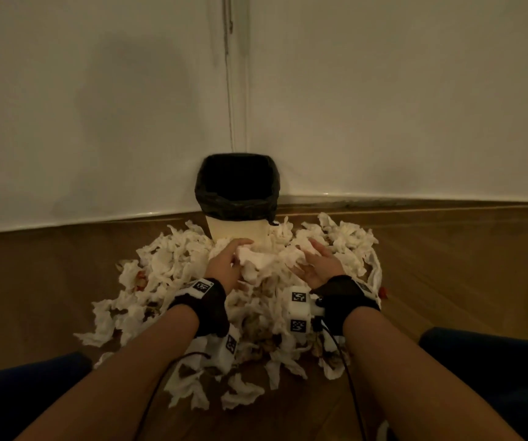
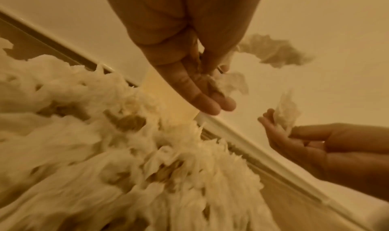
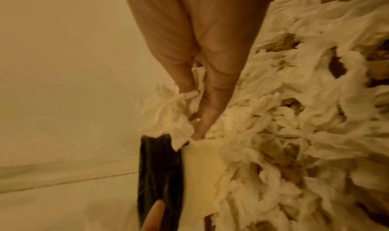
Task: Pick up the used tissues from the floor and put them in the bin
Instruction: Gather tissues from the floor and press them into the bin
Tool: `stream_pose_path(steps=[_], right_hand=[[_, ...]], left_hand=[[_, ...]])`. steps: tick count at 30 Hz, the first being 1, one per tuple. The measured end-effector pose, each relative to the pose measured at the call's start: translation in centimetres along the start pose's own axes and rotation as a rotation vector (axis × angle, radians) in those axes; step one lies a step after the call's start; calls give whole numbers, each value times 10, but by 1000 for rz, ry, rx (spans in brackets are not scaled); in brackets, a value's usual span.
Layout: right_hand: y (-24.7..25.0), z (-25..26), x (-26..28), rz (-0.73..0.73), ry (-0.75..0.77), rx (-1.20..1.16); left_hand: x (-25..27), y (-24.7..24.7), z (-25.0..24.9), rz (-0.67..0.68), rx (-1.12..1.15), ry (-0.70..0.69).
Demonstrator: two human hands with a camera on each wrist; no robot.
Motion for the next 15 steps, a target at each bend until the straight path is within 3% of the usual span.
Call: stream_pose_path(steps=[2,5,10,15], right_hand=[[-17,17,7,7,19,-48],[-42,38,17,1,32,4],[-80,65,38,104,25,29],[-101,94,59,166,143,261]], left_hand=[[5,8,-25,-14,43,-35],[11,27,-62,-108,-123,-83],[20,45,-94,-151,-473,31],[41,69,-123,-253,-288,-20]])
Point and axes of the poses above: each hand's wrist, its own x-axis away from the middle knuckle, its own y-axis out of the back of the hand, z = x × y, the point moved 8 cm from there along -x, towards the middle knuckle, and after that the axes turned 11 degrees about y, right-handed, at the moved point
